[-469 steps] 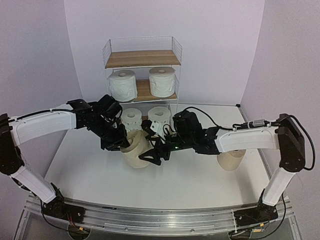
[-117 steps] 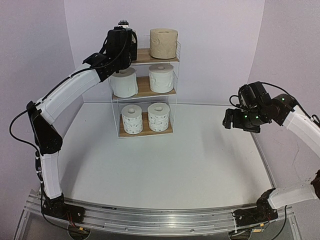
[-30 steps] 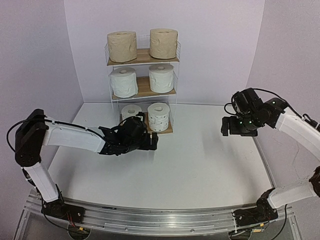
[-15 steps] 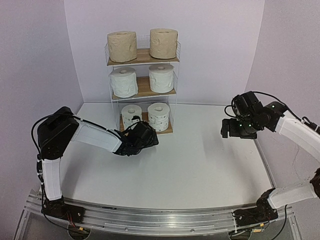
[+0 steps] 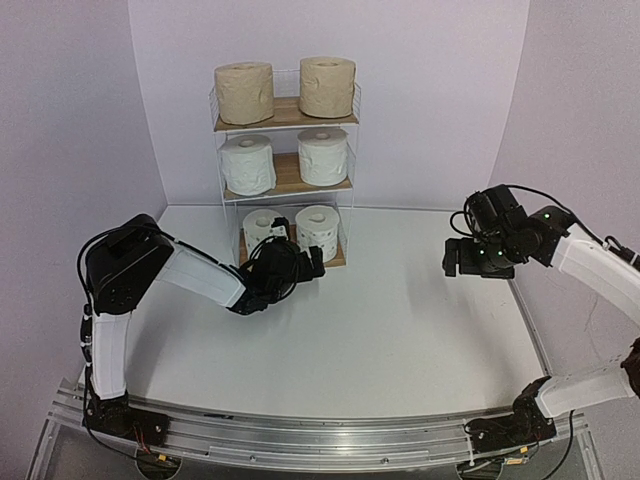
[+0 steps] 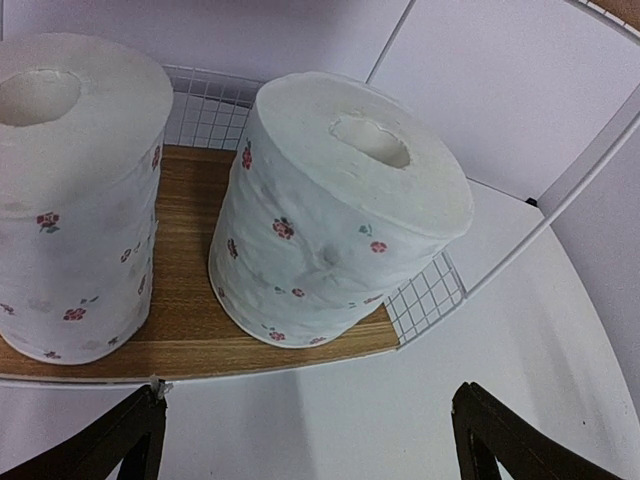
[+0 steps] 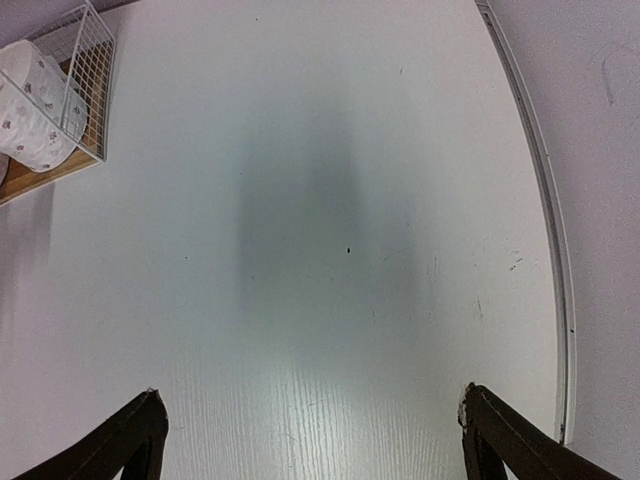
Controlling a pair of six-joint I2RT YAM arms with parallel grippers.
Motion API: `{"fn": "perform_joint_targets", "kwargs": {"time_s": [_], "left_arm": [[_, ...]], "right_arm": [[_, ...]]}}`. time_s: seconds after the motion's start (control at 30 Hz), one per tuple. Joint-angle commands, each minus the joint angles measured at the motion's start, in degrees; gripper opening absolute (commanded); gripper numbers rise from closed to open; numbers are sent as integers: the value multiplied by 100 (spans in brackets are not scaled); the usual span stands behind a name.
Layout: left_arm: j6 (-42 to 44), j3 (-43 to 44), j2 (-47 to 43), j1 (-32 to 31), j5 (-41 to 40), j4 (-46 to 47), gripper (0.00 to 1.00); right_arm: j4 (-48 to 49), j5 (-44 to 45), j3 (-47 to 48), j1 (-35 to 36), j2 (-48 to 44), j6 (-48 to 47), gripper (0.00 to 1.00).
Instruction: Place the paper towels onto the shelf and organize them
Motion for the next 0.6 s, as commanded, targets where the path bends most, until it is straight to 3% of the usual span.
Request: {"fn": "perform_joint_targets", "kwargs": {"time_s": [0.0,0.23,0.57], "left_arm": [[560,68,203,76,192,804,100],[572,414,636,326,468,1104,99],[525,666,936,468,127,1305,100]], "right_arm": [[101,185,62,6,-65,-24,98],[99,185,169,5,100,-69,98],[105,147,280,7,315,-47,98]]}}
